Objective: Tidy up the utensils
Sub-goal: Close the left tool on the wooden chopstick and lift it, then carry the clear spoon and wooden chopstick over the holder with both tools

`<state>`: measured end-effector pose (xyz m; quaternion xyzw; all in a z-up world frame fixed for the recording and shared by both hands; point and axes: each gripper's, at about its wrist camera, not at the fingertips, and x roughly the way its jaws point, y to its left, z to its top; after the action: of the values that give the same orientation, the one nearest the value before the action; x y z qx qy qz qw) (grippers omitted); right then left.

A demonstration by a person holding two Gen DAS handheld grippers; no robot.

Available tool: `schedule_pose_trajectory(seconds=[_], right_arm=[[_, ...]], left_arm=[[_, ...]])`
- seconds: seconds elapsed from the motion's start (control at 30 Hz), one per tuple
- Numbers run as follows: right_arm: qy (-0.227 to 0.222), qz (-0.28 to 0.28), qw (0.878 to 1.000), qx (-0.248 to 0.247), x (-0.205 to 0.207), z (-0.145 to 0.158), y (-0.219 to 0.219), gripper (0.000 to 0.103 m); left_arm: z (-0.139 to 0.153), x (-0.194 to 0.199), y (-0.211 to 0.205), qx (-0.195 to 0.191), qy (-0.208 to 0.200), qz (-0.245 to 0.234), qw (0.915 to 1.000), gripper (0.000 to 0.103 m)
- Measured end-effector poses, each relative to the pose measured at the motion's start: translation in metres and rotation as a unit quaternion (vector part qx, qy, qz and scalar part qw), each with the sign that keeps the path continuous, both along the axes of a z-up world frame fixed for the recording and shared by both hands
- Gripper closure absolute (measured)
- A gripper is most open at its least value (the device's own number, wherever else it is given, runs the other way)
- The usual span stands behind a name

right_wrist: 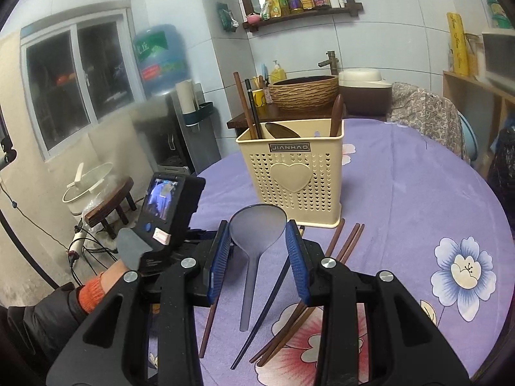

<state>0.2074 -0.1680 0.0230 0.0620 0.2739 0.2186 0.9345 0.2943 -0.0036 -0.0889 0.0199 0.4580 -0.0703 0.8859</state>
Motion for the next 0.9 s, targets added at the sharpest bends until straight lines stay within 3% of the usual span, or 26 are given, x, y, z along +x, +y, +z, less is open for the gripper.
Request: schedule_pose_trajectory(seconds=[0.4, 0.53, 0.7, 0.9], right_arm=[[-0.001, -0.021, 1.0, -0.012, -0.004, -0.002, -0.009, 0.067], [0.0, -0.022, 1.0, -0.014, -0.004, -0.003, -0.009, 0.067], [-0.001, -0.022, 1.0, -0.011, -0.004, -0.003, -0.013, 0.067], [-0.009, -0.014, 1.0, -0.008, -0.009, 0.003, -0.017, 0.067]], left_arm=[[-0.001, 0.001, -0.024, 0.016, -0.005, -0.031, 0.9994, 0.095], [0.005, -0.004, -0.022, 0.006, -0.016, -0.032, 0.9994, 0.095], [0.032, -0.021, -0.013, -0.032, -0.054, -0.041, 0.9972, 0.095], [0.096, -0.062, 0.009, -0.099, -0.131, -0.062, 0.9844, 0.095]])
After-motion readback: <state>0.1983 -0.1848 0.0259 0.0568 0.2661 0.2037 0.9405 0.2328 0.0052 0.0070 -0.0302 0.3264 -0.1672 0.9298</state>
